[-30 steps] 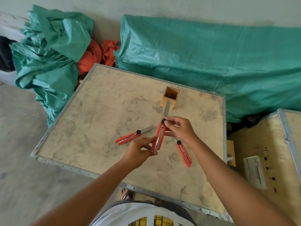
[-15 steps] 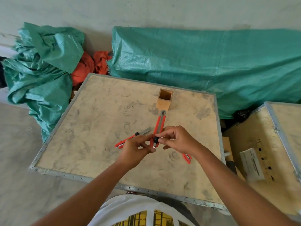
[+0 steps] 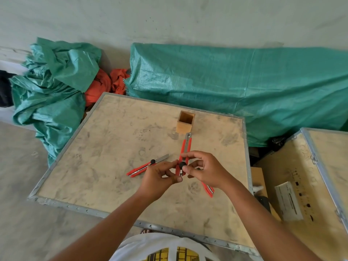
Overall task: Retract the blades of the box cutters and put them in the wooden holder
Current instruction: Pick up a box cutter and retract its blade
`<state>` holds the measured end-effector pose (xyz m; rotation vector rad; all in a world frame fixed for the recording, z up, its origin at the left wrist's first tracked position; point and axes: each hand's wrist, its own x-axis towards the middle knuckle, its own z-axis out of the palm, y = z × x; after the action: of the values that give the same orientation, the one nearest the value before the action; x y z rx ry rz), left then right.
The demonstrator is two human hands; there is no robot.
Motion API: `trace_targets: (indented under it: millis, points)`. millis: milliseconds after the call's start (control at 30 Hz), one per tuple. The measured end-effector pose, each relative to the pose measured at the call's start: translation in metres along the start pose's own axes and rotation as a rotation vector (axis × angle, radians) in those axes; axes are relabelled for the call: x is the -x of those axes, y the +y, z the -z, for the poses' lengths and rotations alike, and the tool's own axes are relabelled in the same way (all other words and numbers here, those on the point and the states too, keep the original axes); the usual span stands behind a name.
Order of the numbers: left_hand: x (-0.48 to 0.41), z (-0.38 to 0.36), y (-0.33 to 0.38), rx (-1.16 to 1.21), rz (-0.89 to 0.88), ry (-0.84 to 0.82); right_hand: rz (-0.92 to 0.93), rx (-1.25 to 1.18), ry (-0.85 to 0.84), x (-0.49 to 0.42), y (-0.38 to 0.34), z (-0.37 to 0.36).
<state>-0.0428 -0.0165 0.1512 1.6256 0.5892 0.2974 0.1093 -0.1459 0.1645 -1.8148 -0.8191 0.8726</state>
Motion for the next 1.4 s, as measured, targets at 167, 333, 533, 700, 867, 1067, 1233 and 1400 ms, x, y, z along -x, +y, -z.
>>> trace_targets:
  millis: [167,333,533,700,867,1067,1233,1400]
  points:
    - [0.000,-0.019,0.007,0.021,-0.003,0.036,0.041,0.077,0.065,0.000,0.007,0.015]
    - [-0.002,-0.042,0.012,0.038,0.000,0.085,0.065,0.108,0.020,0.002,0.009,0.037]
    - [-0.009,-0.061,0.019,0.031,-0.003,0.131,0.097,0.161,-0.008,0.000,0.011,0.061]
    - [-0.028,-0.060,0.023,0.001,-0.037,0.118,0.097,0.162,0.077,-0.018,0.015,0.068]
    - [-0.060,-0.050,0.024,-0.050,-0.051,0.086,0.087,-0.017,0.109,-0.050,0.013,0.073]
    - [-0.134,-0.038,0.018,-0.148,-0.039,0.066,0.049,0.037,0.200,-0.120,0.016,0.088]
    - [-0.212,-0.029,0.016,-0.257,0.003,0.030,0.056,0.098,0.295,-0.189,0.014,0.107]
    - [-0.271,-0.023,0.009,-0.378,0.018,-0.006,0.060,0.158,0.406,-0.243,0.032,0.112]
